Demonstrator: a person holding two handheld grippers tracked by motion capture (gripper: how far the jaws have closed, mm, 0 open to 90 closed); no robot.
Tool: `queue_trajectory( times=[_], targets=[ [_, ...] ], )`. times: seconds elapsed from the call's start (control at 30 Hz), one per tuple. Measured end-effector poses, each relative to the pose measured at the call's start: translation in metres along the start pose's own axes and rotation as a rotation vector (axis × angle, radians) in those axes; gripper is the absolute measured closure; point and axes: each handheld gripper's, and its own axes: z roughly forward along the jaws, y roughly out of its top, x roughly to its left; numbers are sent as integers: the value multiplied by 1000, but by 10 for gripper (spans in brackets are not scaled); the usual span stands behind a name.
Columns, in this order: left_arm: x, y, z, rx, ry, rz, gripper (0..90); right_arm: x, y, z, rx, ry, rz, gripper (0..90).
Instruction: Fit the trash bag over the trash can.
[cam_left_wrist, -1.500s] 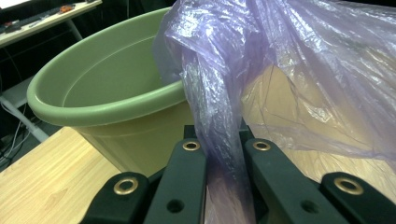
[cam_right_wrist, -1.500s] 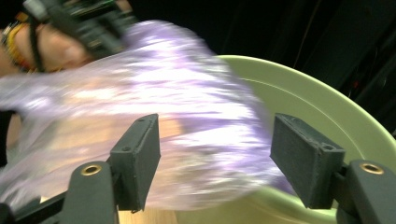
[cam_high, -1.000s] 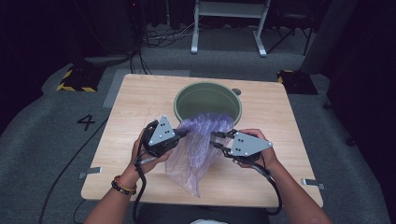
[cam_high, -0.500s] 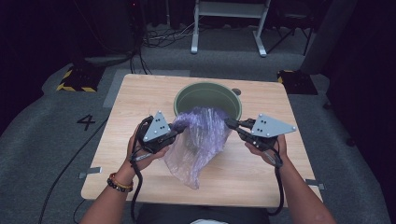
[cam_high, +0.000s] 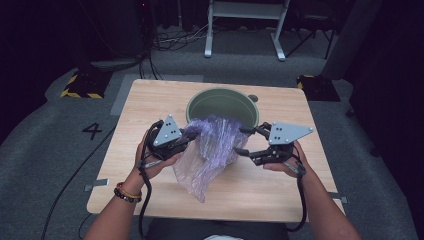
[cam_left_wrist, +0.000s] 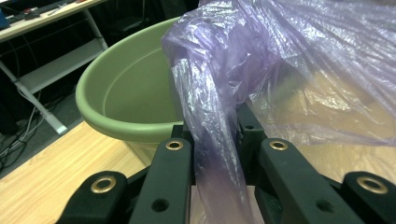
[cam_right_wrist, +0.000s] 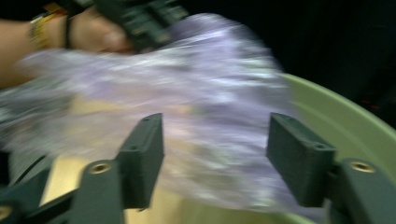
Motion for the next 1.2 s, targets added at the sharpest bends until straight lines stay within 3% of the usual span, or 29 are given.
queue_trajectory(
  times=[0.03, 0.1, 0.17, 0.23, 0.37, 0.6, 0.73, 0.87, 0.93, 1.0, 1.07, 1.13, 1.2],
  targets=[
    [0, 0, 0, 1, 3, 0, 793, 4, 0, 2, 14, 28, -18, 346],
    [-1, 1, 1, 3, 0, 6, 795, 11, 1, 9, 61, 27, -59, 386],
    [-1, 2, 1, 3, 3, 11, 796, 13, 1, 14, 96, -3, -83, 515],
    [0, 2, 1, 1, 3, 10, 796, 12, 1, 14, 87, -54, -80, 693],
    [2, 3, -1, 8, 8, 12, 798, 6, 1, 10, 75, -106, -65, 888],
    [13, 1, 0, 16, 27, -9, 779, -13, -3, 1, 36, -214, 20, 900],
    [22, -2, 1, 33, 53, -37, 703, -28, -8, -4, 35, -271, 76, 900],
    [32, -7, 1, 46, 70, -64, 700, -41, -16, -7, 49, -314, 127, 900],
    [35, -9, 1, 54, 101, -91, 587, -48, -20, -9, 51, -335, 154, 900],
    [39, -12, 0, 45, 99, -114, 563, -53, -24, -11, 68, -359, 165, 900],
    [43, -15, -1, 43, 104, -135, 478, -60, -30, -13, 68, -382, 195, 900],
    [45, -17, -2, 46, 107, -136, 473, -66, -34, -15, 81, -418, 222, 900],
    [45, -20, -3, 44, 83, -131, 538, -72, -39, -17, 81, -444, 252, 869]
  ],
)
